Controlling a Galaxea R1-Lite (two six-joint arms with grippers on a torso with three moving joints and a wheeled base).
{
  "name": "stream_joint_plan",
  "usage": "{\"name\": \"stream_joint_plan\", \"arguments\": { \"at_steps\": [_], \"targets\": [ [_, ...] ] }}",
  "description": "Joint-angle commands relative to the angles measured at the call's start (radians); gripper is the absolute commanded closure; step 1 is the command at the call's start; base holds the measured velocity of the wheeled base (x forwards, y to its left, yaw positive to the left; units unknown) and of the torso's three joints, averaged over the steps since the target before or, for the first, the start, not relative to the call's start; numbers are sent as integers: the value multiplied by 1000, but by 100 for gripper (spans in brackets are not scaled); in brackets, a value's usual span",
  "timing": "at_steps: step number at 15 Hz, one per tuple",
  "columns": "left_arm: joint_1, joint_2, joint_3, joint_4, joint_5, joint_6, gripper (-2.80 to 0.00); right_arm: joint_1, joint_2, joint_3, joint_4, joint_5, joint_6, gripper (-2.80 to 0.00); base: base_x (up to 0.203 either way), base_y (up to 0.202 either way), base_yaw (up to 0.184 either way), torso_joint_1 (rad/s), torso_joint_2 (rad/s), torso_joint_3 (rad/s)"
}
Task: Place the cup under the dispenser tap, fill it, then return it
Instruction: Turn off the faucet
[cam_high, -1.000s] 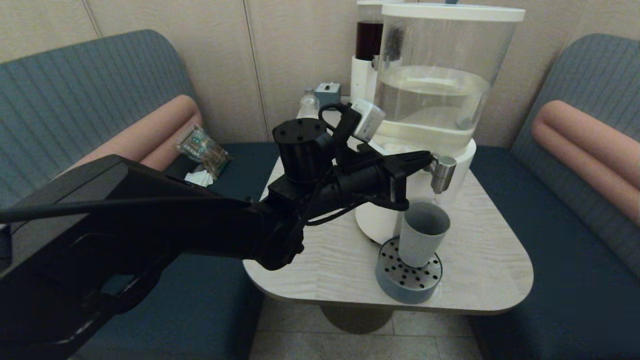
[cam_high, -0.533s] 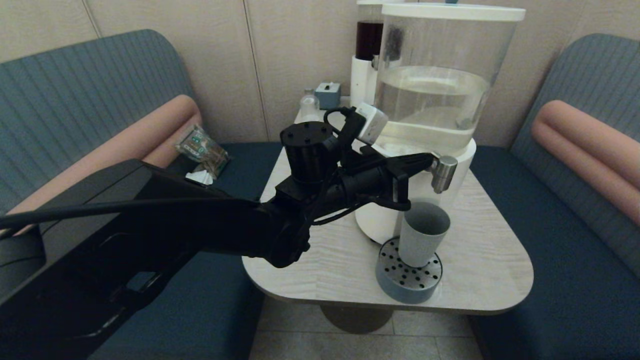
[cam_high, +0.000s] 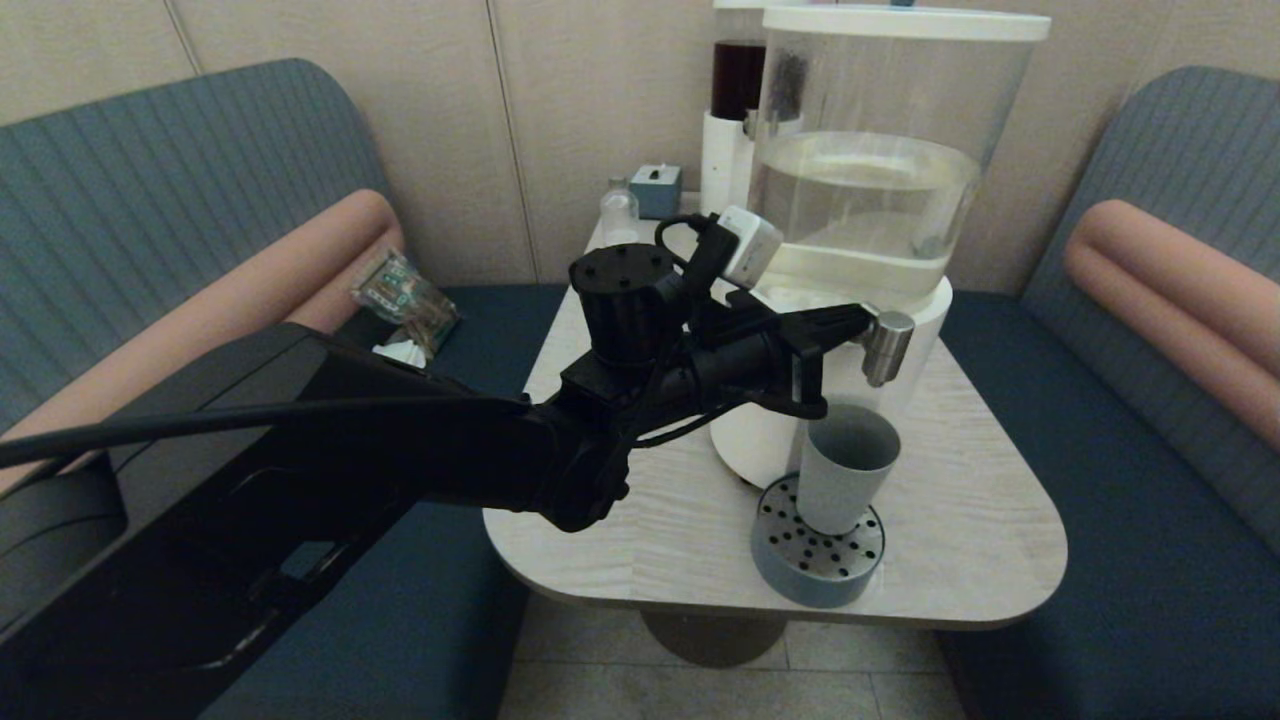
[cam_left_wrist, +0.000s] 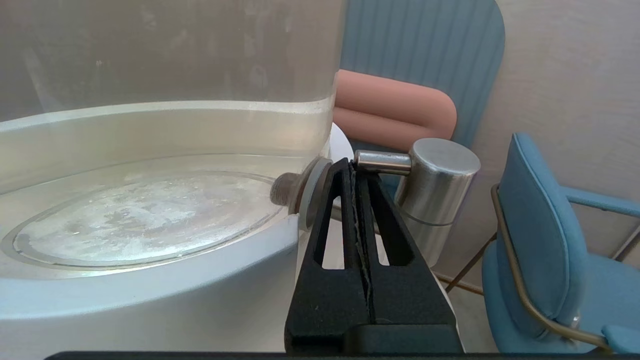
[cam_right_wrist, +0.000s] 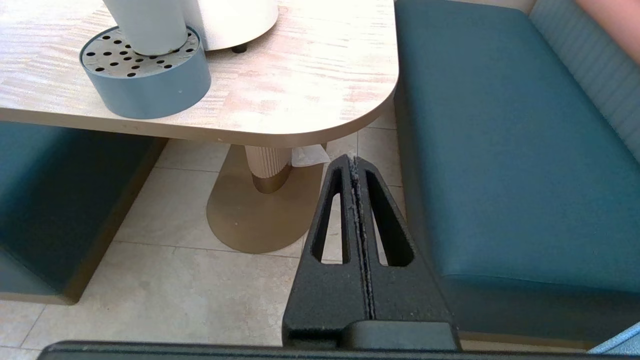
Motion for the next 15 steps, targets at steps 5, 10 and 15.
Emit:
{"name": "stream_joint_plan", "arguments": {
  "at_steps": [5, 10, 15],
  "targets": [
    [-21, 7, -2, -9, -3, 0, 0, 0, 1, 0, 0, 0, 1, 0, 0, 0, 0, 0, 0, 0],
    [-30, 10, -6, -8, -3, 0, 0, 0, 1, 0, 0, 0, 1, 0, 0, 0, 0, 0, 0, 0],
    [-27, -15, 34, -17, -1, 0, 0, 0, 1, 0, 0, 0, 1, 0, 0, 0, 0, 0, 0, 0]
  ]
}}
